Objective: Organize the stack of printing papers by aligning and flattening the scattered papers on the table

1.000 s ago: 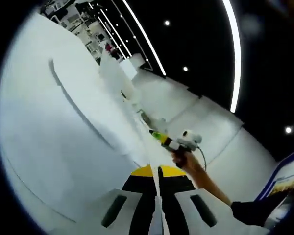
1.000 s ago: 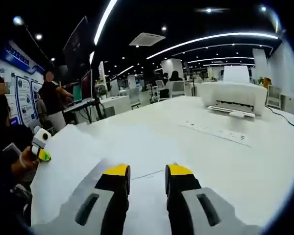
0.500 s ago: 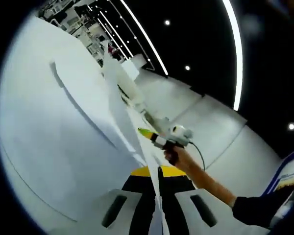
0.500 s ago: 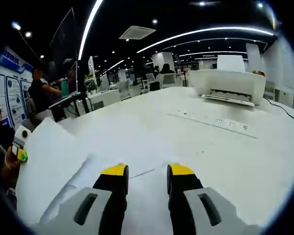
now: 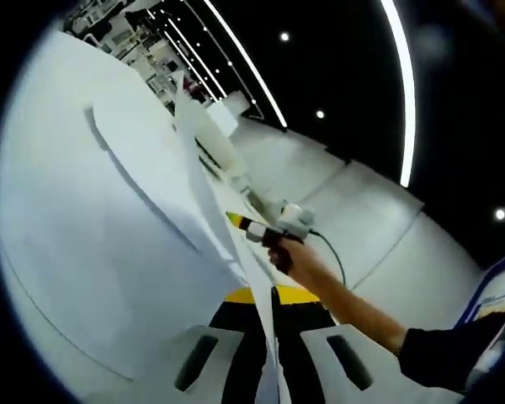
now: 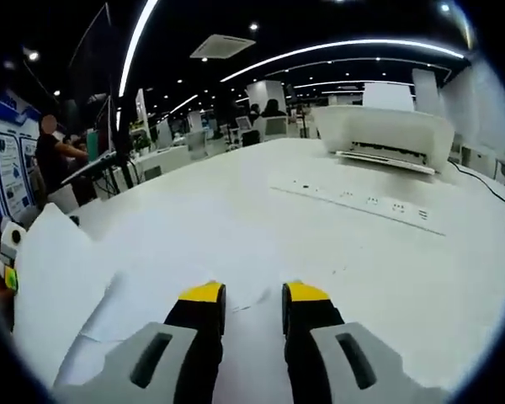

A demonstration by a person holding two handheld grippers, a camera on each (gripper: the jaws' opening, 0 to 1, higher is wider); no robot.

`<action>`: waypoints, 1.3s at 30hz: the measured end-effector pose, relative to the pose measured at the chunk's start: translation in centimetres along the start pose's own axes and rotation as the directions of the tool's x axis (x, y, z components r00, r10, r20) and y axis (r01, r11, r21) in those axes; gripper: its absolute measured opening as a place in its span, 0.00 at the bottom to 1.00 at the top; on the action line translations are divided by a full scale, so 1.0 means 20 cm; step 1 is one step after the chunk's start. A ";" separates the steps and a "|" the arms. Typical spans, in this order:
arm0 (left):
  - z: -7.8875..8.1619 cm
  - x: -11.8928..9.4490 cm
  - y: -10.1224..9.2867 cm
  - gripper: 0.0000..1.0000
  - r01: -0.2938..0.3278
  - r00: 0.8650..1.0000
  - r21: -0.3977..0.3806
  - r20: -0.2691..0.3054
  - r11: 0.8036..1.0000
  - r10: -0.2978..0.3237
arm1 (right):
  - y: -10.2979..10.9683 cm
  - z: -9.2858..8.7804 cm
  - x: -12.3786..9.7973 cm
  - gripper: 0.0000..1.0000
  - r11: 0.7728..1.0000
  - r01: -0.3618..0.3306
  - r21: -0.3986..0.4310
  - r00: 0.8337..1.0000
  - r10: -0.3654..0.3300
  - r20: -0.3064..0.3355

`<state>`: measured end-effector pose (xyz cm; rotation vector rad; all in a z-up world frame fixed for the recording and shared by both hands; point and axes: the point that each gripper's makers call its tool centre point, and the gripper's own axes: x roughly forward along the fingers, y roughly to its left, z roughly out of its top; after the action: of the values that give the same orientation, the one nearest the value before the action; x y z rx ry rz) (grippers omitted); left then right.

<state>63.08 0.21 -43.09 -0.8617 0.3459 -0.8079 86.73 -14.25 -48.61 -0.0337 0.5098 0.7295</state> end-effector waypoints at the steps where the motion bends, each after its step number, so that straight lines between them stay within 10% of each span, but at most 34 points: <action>1: 0.00 0.00 0.00 0.06 0.002 1.000 -0.002 0.001 1.000 -0.002 | -0.01 0.00 0.01 0.22 1.000 0.006 0.000 1.000 -0.006 0.001; 20: 0.00 0.00 0.00 0.06 0.006 1.000 0.005 0.000 1.000 -0.006 | -0.01 -0.01 0.03 0.00 0.998 0.033 -0.051 0.999 -0.033 -0.008; 39: -0.01 0.01 0.01 0.06 0.002 1.000 0.007 -0.007 1.000 -0.002 | -0.02 0.22 -0.27 0.00 0.999 0.044 0.000 0.990 -0.044 0.131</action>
<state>63.19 -0.04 -43.27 -0.8524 0.3482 -0.8140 85.50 -17.14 -42.33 0.0006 0.3812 0.6844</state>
